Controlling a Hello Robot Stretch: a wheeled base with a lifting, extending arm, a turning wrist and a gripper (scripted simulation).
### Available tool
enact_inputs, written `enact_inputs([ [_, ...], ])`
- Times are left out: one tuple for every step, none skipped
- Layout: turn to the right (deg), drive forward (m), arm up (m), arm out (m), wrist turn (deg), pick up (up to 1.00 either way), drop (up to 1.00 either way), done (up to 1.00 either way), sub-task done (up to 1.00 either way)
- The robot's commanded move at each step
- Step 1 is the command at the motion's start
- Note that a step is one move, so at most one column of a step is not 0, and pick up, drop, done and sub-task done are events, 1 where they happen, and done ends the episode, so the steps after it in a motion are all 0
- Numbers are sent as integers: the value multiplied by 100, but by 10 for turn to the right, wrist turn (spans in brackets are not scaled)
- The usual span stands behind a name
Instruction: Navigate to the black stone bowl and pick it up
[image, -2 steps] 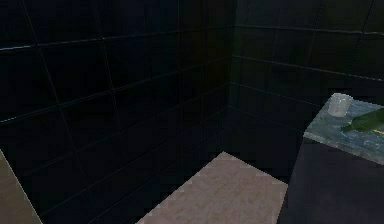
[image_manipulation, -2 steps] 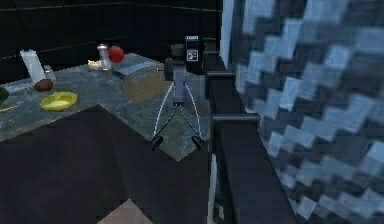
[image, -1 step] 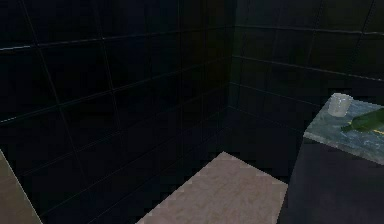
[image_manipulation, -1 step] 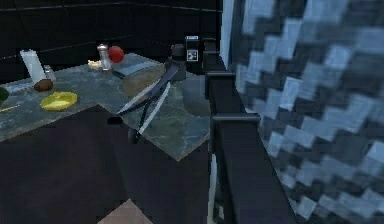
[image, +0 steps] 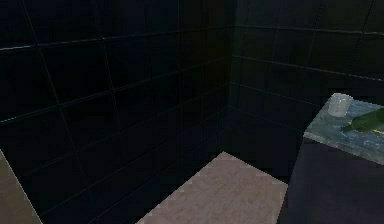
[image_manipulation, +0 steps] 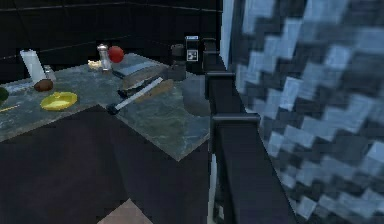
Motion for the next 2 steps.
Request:
enact_inputs([
  [0, 0, 0, 0, 450, 0, 0, 0, 0],
  [0, 0, 0, 0, 450, 0, 0, 0, 0],
])
